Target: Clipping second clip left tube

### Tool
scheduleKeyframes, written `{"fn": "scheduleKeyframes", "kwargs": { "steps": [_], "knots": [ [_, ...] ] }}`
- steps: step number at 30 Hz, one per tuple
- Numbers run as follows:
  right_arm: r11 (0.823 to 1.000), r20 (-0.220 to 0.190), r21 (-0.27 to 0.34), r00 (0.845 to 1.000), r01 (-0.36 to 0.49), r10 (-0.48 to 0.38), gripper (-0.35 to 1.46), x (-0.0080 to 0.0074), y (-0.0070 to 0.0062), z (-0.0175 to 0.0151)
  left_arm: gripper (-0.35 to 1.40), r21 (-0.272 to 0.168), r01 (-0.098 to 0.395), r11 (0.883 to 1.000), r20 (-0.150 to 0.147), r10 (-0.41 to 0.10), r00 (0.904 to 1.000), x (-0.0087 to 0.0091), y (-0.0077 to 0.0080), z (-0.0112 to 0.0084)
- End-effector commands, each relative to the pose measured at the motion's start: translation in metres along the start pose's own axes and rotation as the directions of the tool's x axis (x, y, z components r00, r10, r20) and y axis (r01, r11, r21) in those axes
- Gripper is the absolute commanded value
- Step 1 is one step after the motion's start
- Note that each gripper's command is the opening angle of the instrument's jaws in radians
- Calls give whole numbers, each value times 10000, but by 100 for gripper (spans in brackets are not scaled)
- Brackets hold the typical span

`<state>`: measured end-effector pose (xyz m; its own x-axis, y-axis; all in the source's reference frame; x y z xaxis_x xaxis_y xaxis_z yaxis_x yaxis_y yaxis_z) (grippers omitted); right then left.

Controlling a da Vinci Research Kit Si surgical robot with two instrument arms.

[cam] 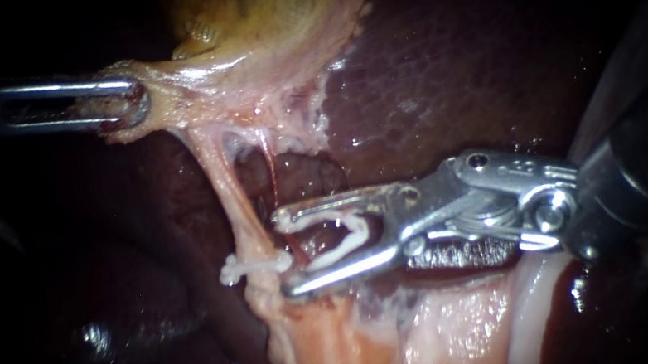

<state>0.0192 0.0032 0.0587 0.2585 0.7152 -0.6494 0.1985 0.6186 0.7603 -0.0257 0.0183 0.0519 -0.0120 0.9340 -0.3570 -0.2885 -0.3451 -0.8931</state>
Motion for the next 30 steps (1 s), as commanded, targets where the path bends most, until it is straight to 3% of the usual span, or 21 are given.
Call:
{"fn": "scheduleKeyframes", "kwargs": {
  "steps": [1,5,10,23,30],
  "knots": [
    [10000,13,-15,10000,-44,44,48,-2,2,2,-35,2,1,10000,1,-1,10000,0,0,0],
    [9999,103,-126,9999,-114,115,49,-11,11,10,-35,2,1,10000,1,-1,10000,0,0,0],
    [9983,601,-568,9981,-90,125,49,-17,20,15,-35,2,1,10000,1,-1,10000,0,0,0],
    [9976,587,-697,9982,-51,92,49,-12,28,55,-35,4,2,10000,0,-2,10000,0,0,0],
    [9989,626,-457,9980,-74,103,49,-12,24,75,-35,9,2,10000,-4,-2,10000,0,0,1]
  ]
}}
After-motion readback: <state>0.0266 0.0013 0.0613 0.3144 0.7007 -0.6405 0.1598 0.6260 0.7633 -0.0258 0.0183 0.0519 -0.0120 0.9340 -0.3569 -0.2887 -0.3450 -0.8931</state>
